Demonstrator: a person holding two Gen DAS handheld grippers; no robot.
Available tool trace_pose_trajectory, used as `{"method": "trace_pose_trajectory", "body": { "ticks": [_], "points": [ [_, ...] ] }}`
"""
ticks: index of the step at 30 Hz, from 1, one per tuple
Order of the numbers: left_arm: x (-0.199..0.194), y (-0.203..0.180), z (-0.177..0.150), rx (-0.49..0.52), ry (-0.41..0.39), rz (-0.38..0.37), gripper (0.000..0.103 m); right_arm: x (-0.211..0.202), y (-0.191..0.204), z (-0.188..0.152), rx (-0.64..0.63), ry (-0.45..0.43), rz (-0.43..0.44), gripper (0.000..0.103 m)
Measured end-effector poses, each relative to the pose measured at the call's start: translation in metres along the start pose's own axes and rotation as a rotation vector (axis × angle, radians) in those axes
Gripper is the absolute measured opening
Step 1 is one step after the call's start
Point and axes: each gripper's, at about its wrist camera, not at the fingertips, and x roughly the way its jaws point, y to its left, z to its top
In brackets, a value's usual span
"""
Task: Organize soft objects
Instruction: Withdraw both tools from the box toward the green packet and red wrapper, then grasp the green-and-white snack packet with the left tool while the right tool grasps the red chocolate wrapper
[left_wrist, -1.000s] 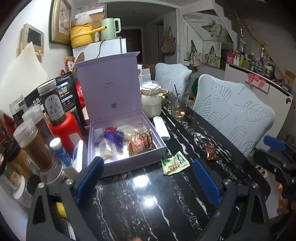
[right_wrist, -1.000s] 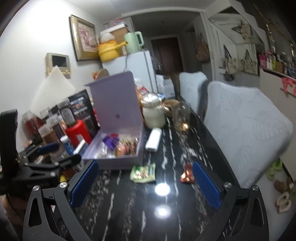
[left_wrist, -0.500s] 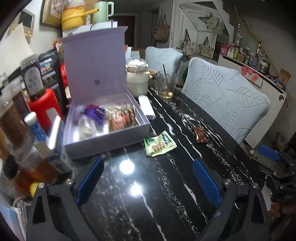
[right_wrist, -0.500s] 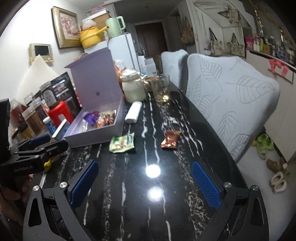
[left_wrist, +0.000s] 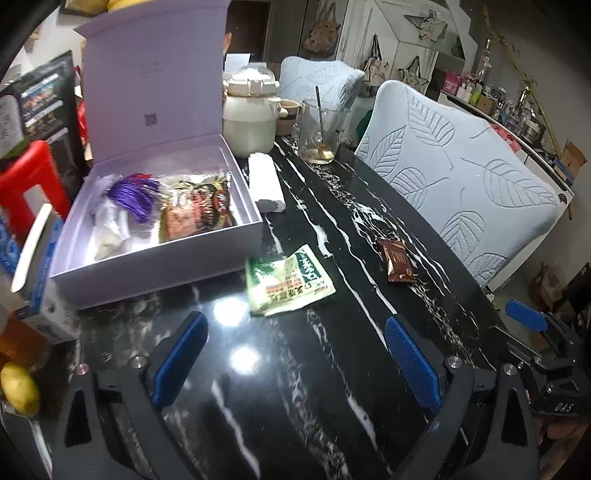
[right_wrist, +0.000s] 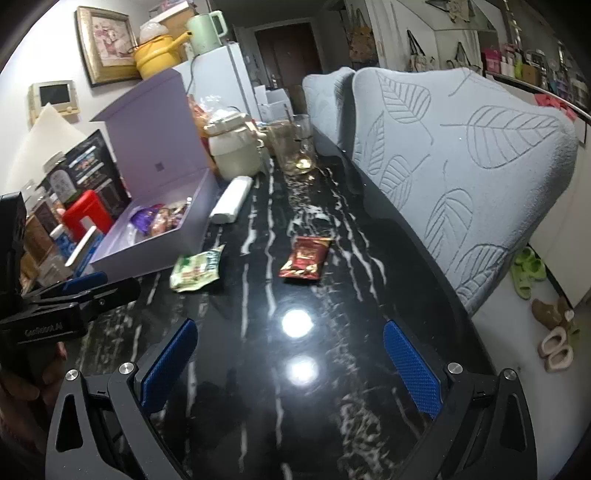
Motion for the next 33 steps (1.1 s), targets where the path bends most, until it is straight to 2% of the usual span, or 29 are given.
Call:
{"method": "trace_pose_trajectory", "body": {
  "ticks": [5,8,12,14,20,24,30,33],
  "points": [
    [0.032,-0.003,0.014,-0.014,0.050,0.009,0.098,0.021,-0.014,0.008,0.011,0.033,-0.014,0.102],
    [0.048,-0.002,0.021,-0.041,0.057,0.020,0.098,0.033,-0.019,0.013,0.009,0.051,-0.019,0.102],
    [0.070,0.001,0.031,-0.076,0.122,0.051,0.098,0.049,-0.022,0.021,-0.005,0.074,-0.028,0.102],
    [0.077,0.003,0.035,-0.097,0.127,0.052,0.098,0.058,-0.023,0.024,-0.014,0.088,-0.036,0.102],
    [0.101,0.004,0.040,-0.091,0.165,0.098,0.098,0.078,-0.021,0.032,-0.028,0.116,-0.022,0.102],
    [0.114,0.010,0.036,-0.095,0.209,0.094,0.098,0.088,-0.020,0.038,-0.041,0.123,-0.015,0.102],
    [0.119,0.009,0.036,-0.052,0.191,0.154,0.098,0.104,-0.022,0.045,-0.014,0.145,0.014,0.102],
    [0.118,0.011,0.034,-0.062,0.158,0.150,0.098,0.116,-0.023,0.050,0.009,0.162,0.009,0.102]
  ]
}}
